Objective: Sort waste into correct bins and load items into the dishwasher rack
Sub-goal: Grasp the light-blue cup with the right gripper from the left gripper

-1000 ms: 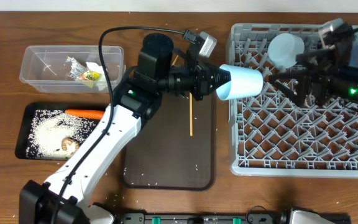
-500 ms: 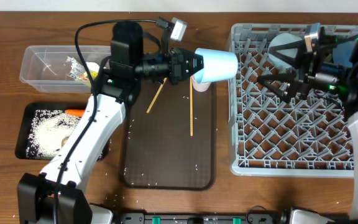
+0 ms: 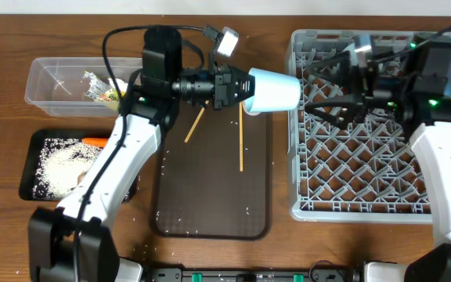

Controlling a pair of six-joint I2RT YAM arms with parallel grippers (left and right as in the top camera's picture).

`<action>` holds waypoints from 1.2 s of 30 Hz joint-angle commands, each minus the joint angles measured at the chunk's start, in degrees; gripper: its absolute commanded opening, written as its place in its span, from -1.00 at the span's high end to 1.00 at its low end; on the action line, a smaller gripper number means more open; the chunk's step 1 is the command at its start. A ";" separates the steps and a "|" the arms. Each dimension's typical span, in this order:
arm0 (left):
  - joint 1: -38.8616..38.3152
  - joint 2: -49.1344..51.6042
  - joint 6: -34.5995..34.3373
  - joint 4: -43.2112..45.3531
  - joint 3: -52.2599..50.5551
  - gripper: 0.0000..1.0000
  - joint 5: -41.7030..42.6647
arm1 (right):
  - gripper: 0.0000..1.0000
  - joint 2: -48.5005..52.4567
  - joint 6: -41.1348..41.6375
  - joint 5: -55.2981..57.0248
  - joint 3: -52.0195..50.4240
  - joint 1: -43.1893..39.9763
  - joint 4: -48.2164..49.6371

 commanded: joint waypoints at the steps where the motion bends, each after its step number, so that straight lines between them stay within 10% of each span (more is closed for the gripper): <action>1: -0.24 1.33 -0.28 0.17 0.22 0.88 1.40 | -0.87 0.24 5.18 2.54 0.07 2.40 1.68; 18: -0.37 1.42 -2.91 5.97 0.22 0.88 1.40 | -0.64 2.23 7.23 5.57 0.07 6.54 3.67; 36: -0.66 1.42 -2.89 5.95 0.22 0.87 1.42 | 0.31 2.21 9.66 5.57 0.07 10.49 10.08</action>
